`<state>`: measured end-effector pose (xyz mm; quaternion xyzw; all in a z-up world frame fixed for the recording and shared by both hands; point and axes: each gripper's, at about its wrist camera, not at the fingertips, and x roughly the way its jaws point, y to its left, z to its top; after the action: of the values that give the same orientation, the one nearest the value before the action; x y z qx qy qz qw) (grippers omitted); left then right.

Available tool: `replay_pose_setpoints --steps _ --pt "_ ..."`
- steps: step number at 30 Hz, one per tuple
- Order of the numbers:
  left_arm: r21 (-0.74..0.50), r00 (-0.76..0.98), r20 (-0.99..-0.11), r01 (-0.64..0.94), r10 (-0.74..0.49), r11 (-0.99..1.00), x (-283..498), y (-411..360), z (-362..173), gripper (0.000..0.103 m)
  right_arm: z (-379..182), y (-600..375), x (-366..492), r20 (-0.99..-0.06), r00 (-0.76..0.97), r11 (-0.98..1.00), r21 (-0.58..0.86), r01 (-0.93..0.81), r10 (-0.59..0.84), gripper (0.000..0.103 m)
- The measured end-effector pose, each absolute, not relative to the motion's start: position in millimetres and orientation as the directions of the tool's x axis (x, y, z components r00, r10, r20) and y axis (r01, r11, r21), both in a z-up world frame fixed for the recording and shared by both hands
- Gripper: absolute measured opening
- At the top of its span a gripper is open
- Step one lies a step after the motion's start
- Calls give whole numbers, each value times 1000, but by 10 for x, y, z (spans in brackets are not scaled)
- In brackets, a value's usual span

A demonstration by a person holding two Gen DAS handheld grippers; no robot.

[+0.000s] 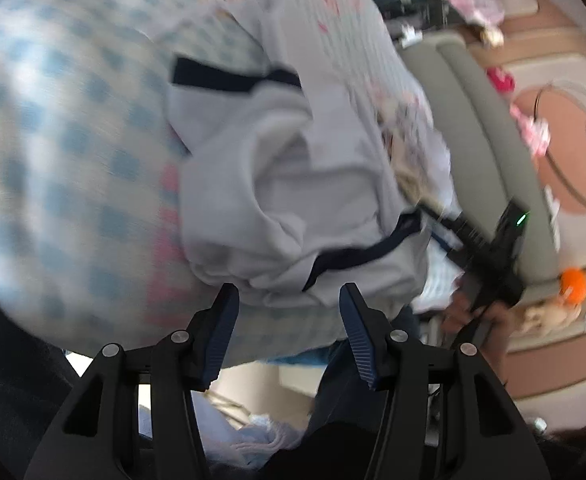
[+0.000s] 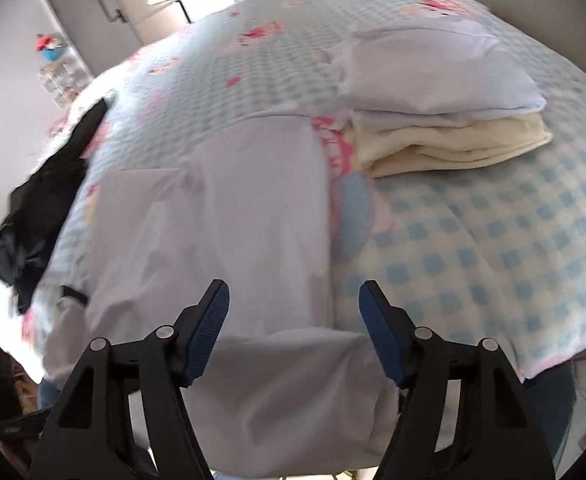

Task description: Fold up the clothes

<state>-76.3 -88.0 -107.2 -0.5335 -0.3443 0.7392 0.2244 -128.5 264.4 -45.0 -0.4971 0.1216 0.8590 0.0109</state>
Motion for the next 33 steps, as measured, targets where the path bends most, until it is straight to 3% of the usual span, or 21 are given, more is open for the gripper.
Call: replay_pose_setpoints --steps 6,12,18,22,25,28,31,33 --pt "-726 -373 -667 129 645 -676 -884 -1057 -1152 60 -706 2555 -1034 -906 -397 -979 191 -73 -147 69" --pt "-803 -363 -583 122 727 -583 -1026 -940 -1164 65 -862 2723 -507 -926 -283 -957 280 -71 -250 71" --pt "-784 -413 -605 157 681 -601 -1206 -787 -1116 61 -601 2917 -475 -867 -393 -925 370 -92 -307 72" --pt "-831 -449 -542 155 711 -535 -1231 -859 -1085 61 -632 3040 -609 -887 -398 -923 331 -198 -233 72" --pt "-861 -475 -499 179 724 -476 -1252 -926 -1201 68 -800 3171 -528 -874 -385 -861 419 -287 -297 84" --pt "-822 -441 -563 210 699 -529 -1329 -839 -1295 68 -1170 3235 -505 -864 -342 -774 490 -402 -369 85" --pt "-742 -389 -662 222 641 -632 -1395 -706 -1309 49 -1184 3145 -501 -868 -343 -800 476 -366 -359 83" --pt "-673 -374 -726 210 578 -710 -1353 -676 -1245 24 -1154 3040 -492 -867 -336 -829 470 -302 -369 80"
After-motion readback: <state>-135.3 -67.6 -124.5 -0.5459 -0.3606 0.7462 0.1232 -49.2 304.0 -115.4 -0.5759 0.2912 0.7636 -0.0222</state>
